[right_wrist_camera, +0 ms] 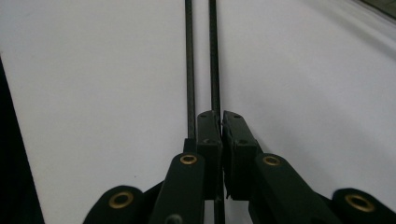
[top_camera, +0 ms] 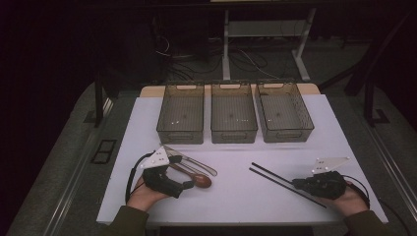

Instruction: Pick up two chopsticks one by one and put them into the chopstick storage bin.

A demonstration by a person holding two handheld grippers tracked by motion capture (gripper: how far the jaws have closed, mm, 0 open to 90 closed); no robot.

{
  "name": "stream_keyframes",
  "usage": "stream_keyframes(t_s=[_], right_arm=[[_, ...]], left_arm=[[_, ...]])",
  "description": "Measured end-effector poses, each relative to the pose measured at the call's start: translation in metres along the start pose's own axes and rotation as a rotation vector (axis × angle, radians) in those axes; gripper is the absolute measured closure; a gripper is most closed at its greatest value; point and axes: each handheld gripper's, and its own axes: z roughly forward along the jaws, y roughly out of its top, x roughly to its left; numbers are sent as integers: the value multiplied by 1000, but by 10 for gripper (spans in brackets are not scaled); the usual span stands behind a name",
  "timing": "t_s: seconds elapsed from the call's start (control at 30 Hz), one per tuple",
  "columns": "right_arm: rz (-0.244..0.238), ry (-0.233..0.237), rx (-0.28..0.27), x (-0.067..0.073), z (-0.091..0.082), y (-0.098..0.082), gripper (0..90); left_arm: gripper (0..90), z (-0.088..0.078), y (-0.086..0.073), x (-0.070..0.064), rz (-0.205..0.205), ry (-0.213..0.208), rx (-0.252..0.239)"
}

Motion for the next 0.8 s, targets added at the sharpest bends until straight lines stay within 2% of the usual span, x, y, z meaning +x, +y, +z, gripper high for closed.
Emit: stream_keyframes(t_s=[0.43,0.8], right_arm=[[27,24,-110,-1,-17,9,849],[40,16,-147,-1,-21,25,849]], left_arm=[[0,2,-2,0,10,-11,0],[0,4,-4,1,17,-9,7]])
